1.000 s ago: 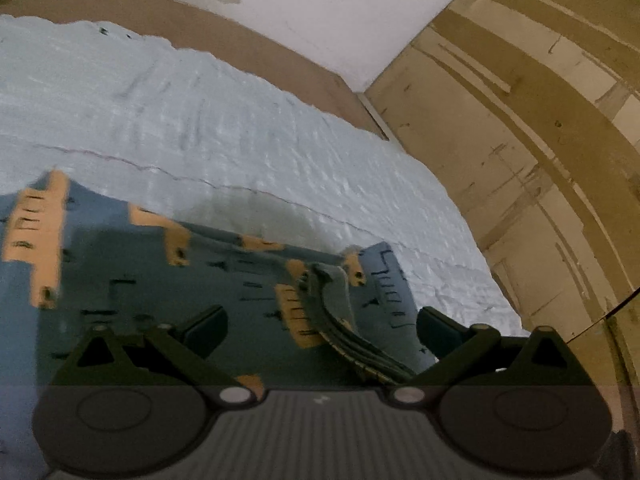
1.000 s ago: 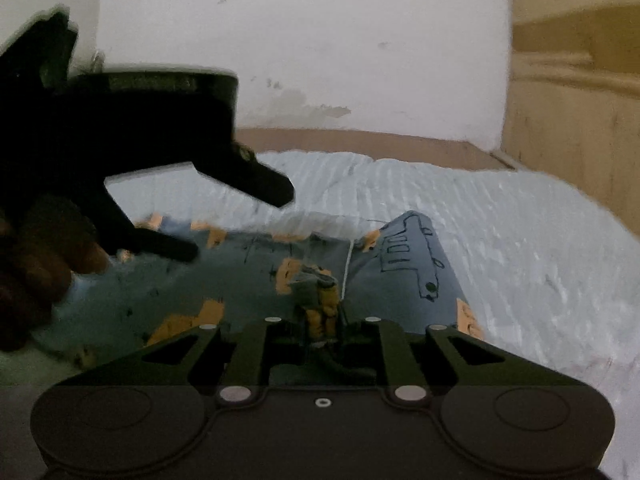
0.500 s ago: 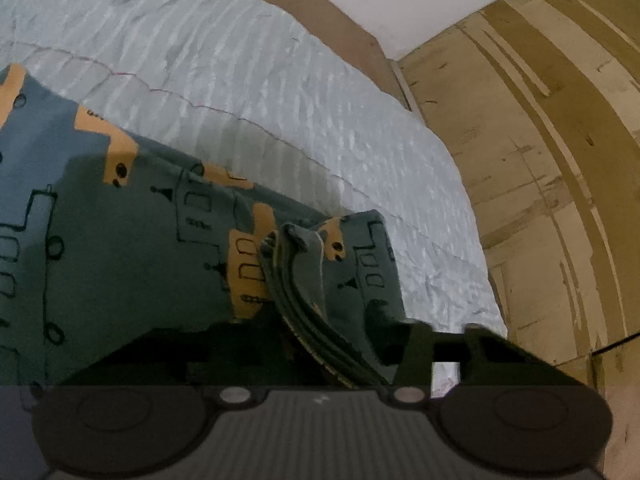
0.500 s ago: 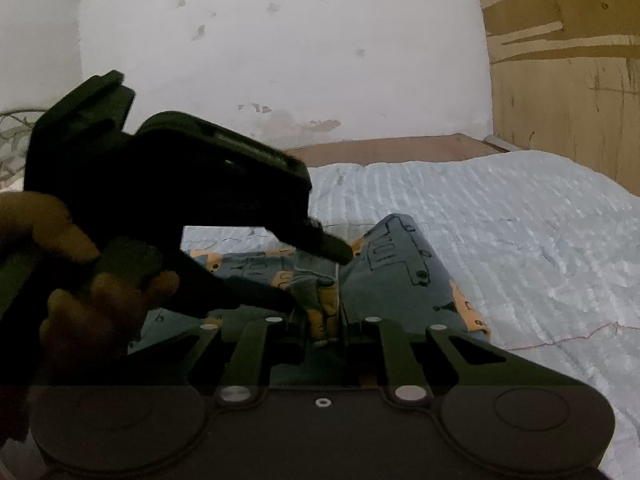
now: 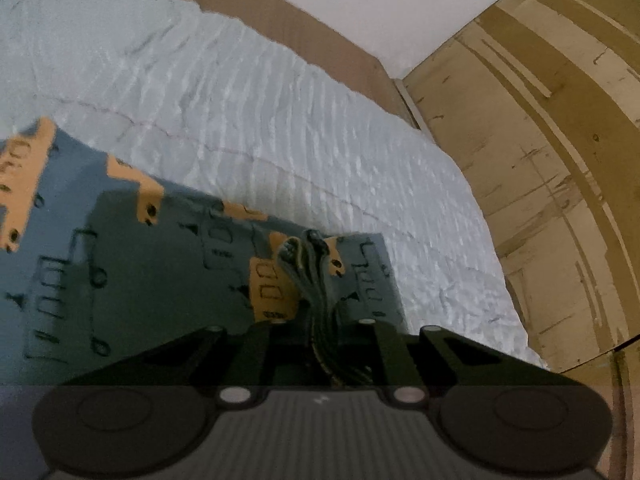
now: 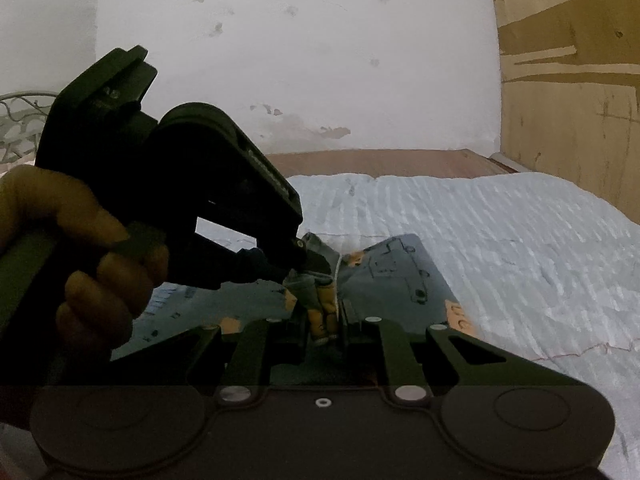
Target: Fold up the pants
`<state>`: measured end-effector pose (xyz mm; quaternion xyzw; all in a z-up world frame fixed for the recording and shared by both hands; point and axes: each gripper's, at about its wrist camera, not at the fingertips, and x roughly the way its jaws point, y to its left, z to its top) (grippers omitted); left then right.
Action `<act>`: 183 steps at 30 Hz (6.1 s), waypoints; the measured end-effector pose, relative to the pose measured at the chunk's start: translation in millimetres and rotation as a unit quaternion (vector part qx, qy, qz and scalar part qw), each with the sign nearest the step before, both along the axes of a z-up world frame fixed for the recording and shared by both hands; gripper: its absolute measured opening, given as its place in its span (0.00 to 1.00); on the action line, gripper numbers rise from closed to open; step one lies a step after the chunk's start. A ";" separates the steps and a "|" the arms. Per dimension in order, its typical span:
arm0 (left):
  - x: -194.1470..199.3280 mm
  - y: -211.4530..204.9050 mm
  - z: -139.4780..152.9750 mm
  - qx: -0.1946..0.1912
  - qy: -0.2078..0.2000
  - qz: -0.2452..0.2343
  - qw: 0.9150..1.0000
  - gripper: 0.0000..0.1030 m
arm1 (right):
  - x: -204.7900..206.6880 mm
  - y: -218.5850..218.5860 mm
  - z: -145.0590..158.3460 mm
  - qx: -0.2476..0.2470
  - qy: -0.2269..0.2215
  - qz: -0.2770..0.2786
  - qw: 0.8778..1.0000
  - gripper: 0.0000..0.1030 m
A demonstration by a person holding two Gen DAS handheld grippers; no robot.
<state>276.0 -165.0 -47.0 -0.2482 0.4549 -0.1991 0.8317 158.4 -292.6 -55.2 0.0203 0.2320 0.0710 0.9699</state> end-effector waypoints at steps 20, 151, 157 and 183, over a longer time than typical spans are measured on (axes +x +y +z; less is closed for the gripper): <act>-17.4 71.3 -1.1 0.058 -0.006 0.031 0.998 0.11 | -0.2 61.1 -5.6 -0.022 0.039 0.067 0.997 0.16; -143.0 295.9 -37.9 0.087 -0.110 0.291 0.946 0.99 | 42.3 115.9 -40.8 -0.172 0.019 -0.007 0.985 0.99; -141.8 294.8 -37.1 0.095 -0.097 0.277 0.951 0.99 | 40.9 113.9 -42.4 -0.164 0.016 -0.009 0.986 0.99; -143.4 315.0 -29.4 0.078 -0.050 0.342 0.935 0.21 | 39.2 99.6 -37.7 -0.112 0.023 -0.005 0.993 0.99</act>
